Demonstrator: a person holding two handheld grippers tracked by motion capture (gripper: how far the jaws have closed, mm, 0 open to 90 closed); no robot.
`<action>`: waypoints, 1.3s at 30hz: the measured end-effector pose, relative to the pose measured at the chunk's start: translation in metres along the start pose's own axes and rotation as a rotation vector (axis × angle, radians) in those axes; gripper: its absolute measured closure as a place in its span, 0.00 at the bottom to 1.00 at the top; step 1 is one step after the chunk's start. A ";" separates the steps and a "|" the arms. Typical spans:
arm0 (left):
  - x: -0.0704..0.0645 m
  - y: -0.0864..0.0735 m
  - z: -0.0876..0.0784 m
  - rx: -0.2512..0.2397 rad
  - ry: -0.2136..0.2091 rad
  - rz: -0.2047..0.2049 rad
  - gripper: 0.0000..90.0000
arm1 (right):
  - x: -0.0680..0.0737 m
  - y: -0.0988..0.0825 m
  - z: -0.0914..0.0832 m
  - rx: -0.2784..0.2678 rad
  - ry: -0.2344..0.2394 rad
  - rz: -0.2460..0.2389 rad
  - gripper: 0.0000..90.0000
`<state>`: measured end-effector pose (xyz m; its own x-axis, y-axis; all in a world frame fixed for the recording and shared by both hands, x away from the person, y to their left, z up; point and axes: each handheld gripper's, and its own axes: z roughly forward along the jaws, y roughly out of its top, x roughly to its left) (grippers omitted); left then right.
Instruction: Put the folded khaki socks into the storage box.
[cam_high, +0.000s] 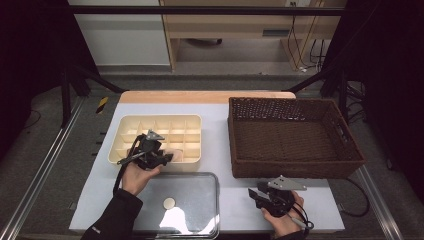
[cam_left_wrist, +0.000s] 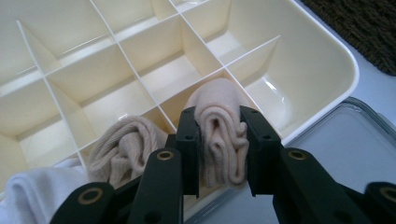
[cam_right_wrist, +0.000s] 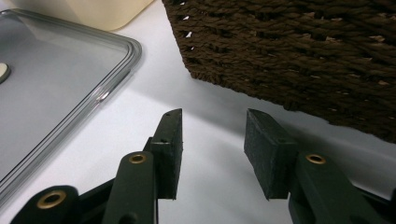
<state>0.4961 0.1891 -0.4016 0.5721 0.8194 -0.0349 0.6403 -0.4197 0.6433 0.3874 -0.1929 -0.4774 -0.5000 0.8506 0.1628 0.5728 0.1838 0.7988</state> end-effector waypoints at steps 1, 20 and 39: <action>0.000 0.000 0.002 0.004 -0.001 0.001 0.77 | 0.000 0.000 0.000 0.002 -0.001 -0.002 0.64; 0.006 -0.003 0.001 -0.110 -0.026 -0.019 0.74 | 0.000 -0.001 0.002 0.006 0.009 0.008 0.58; -0.006 0.000 0.024 -0.030 -0.007 0.041 0.76 | 0.011 0.005 0.009 0.010 0.034 -0.031 0.67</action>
<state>0.5049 0.1752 -0.4202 0.6014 0.7989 -0.0128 0.6004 -0.4413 0.6669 0.3907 -0.1782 -0.4774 -0.5390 0.8273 0.1582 0.5633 0.2144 0.7980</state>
